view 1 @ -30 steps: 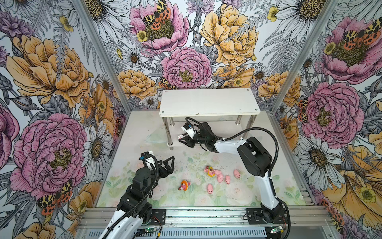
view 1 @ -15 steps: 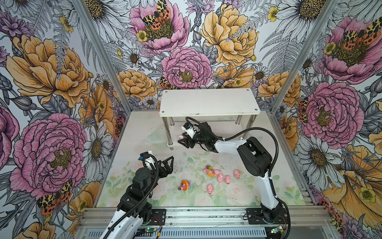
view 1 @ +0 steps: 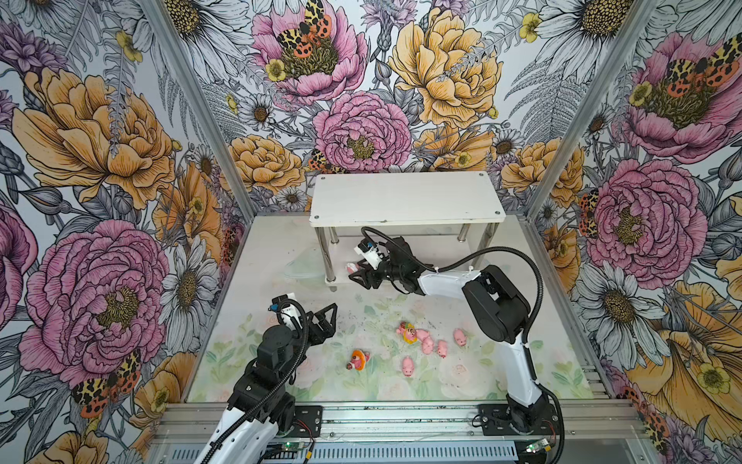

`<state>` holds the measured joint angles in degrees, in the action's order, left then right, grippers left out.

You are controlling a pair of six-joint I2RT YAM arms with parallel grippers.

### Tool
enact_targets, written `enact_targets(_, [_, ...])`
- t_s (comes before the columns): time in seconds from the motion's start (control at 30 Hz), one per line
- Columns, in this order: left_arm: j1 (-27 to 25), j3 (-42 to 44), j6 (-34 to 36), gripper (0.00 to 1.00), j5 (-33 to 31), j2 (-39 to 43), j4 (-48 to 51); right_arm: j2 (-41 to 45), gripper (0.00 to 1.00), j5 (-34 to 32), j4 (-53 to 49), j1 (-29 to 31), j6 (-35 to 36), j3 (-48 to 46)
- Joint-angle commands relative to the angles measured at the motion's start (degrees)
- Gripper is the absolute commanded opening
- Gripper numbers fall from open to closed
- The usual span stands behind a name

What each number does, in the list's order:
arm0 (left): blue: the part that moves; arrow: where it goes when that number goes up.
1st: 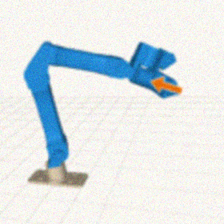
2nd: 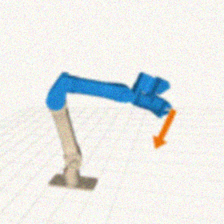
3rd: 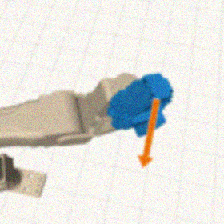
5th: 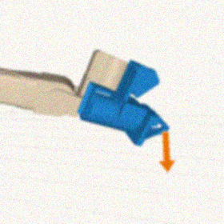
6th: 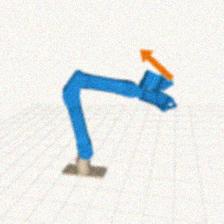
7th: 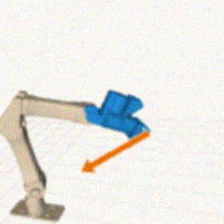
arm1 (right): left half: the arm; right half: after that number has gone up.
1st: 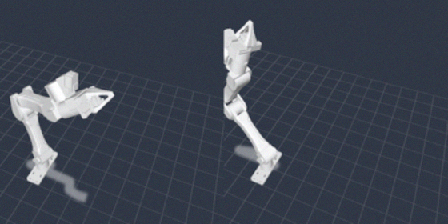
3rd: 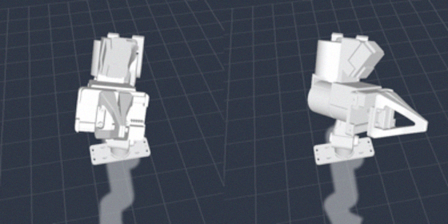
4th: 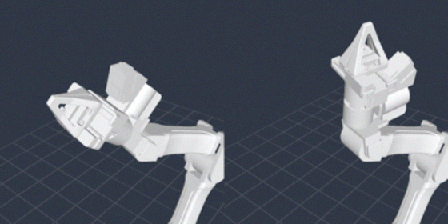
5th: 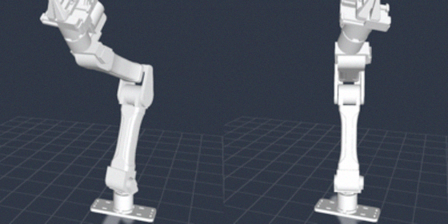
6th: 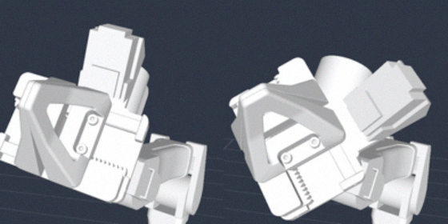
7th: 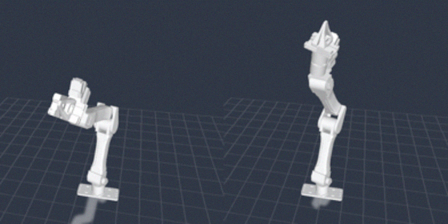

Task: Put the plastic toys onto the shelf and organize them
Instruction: 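Lower the figure onto the lower tier and open the right gripper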

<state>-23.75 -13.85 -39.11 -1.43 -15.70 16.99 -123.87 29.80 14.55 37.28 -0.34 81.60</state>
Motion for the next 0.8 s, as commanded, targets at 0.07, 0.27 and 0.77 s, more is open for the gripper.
enact_targets(0.07, [0.69, 0.57, -0.44, 0.99, 1.17, 0.76, -0.03, 2.91, 0.67, 0.93, -0.27, -1.16, 0.38, -0.3])
enact_targets(0.27, [0.71, 0.57, -0.48, 0.99, 1.08, 0.74, -0.12, 3.21, 0.66, 0.91, -0.4, -1.75, 0.61, -0.9])
enact_targets(0.77, [0.85, 0.53, -0.42, 0.99, 1.54, 0.64, 0.4, 4.82, 0.66, -0.86, -0.93, -2.67, 0.21, -2.77])
